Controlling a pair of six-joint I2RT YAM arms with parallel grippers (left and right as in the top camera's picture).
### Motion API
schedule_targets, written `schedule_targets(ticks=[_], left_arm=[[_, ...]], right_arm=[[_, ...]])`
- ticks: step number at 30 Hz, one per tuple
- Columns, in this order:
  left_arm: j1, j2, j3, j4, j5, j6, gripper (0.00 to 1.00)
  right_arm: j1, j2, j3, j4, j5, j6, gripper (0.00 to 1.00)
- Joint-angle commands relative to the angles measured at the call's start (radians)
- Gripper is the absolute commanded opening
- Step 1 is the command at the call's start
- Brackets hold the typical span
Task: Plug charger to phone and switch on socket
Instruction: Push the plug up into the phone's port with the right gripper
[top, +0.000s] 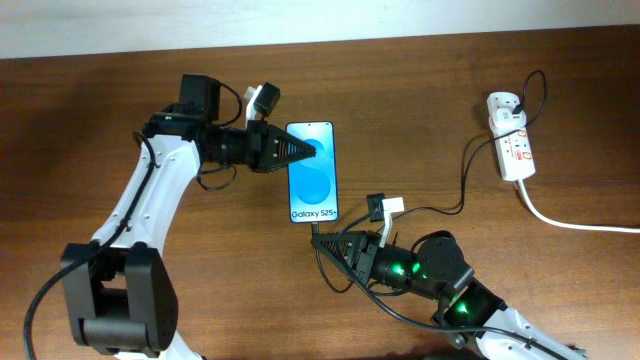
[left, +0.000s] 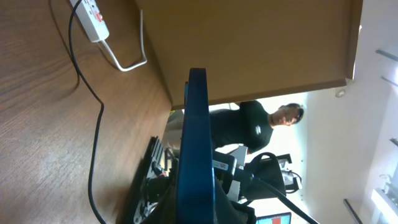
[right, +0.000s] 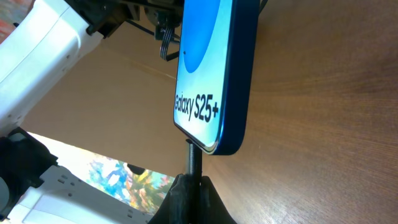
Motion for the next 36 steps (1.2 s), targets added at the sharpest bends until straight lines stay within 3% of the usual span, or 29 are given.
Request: schedule_targets(ticks=[1,10,24,30,36], left_arm=[[0.006,-0.004,0.005,-0.011,0.034,-0.014,0.00],[0.035,-0.004,0.005,-0.007,0.034,-0.014,0.00],[0.055,-0.004,0.005,0.000,0.030,-0.014,0.00],[0.074,-0.004,0.005,0.000,0.028,-0.013,0.00],[0.074,-0.004,0.005,0.000,-0.023,-0.014,0.00]], right_arm=[[-0.002,-0.001,0.014,0.006,0.031,-0.009,0.04],[-0.002,-0.001,0.014,-0.005,0.021,-0.010,0.13],[-0.002,-0.005,0.014,0.023,0.008,-0.009,0.13],[-0.006,-0.009,0.014,0.025,0.008,-0.010,0.19],[-0.106,-0.019,0.014,0.020,-0.087,-0.010,0.23]])
